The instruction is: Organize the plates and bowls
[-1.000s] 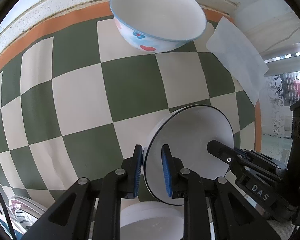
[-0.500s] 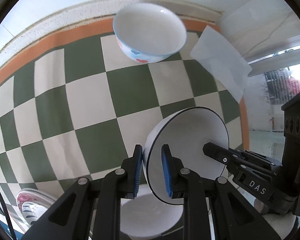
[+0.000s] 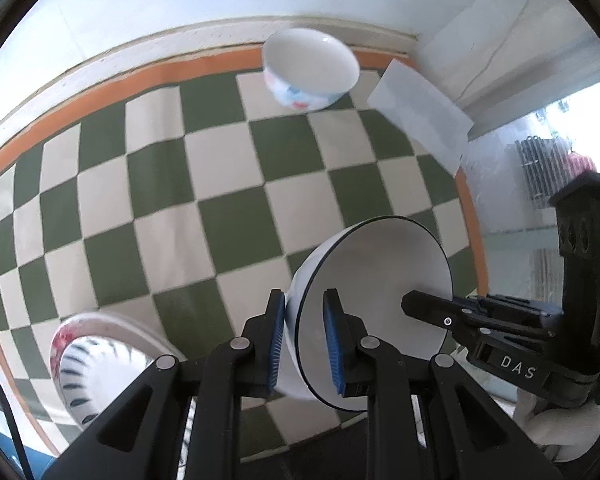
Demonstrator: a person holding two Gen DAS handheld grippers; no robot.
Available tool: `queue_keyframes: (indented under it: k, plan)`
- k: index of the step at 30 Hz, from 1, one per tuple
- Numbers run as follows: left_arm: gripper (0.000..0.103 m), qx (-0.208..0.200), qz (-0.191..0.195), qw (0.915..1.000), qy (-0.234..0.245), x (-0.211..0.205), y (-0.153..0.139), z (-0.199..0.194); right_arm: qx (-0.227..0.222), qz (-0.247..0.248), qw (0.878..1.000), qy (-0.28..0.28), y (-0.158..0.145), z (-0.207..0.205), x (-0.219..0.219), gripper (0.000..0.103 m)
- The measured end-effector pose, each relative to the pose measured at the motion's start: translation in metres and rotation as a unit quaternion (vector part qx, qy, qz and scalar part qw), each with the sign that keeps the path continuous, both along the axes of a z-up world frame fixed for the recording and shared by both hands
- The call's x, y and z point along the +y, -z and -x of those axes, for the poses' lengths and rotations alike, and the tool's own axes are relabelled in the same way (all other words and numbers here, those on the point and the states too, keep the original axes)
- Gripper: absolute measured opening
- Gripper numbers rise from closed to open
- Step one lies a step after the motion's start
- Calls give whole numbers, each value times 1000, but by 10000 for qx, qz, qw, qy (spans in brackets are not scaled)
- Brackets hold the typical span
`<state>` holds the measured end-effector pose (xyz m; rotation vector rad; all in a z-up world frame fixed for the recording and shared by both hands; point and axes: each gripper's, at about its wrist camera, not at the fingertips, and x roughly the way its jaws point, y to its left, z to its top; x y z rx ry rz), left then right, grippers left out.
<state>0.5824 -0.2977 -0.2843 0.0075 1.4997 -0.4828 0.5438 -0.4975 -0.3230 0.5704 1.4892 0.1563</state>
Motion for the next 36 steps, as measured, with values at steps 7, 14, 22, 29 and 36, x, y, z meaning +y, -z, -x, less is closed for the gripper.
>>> queue_keyframes:
  k: [7, 14, 22, 29, 36]
  plan:
    - [17, 317, -226, 9992, 37, 10, 32, 21, 262, 83, 9994, -194, 19, 20, 24, 12]
    - [17, 498, -399, 9979, 95, 5, 52, 26, 487, 206, 9983, -261, 46, 24, 27, 12]
    - [18, 579, -449, 9973, 82, 7, 57, 26, 559, 439, 9968, -371, 52, 21, 32, 15]
    - [18, 305, -328, 9990, -39, 12, 36, 25, 474, 358, 9976, -342, 41, 18, 25, 15]
    - [32, -34, 26, 9984, -573, 13, -2, -27, -253, -123, 9992, 298, -2, -6, -16, 49]
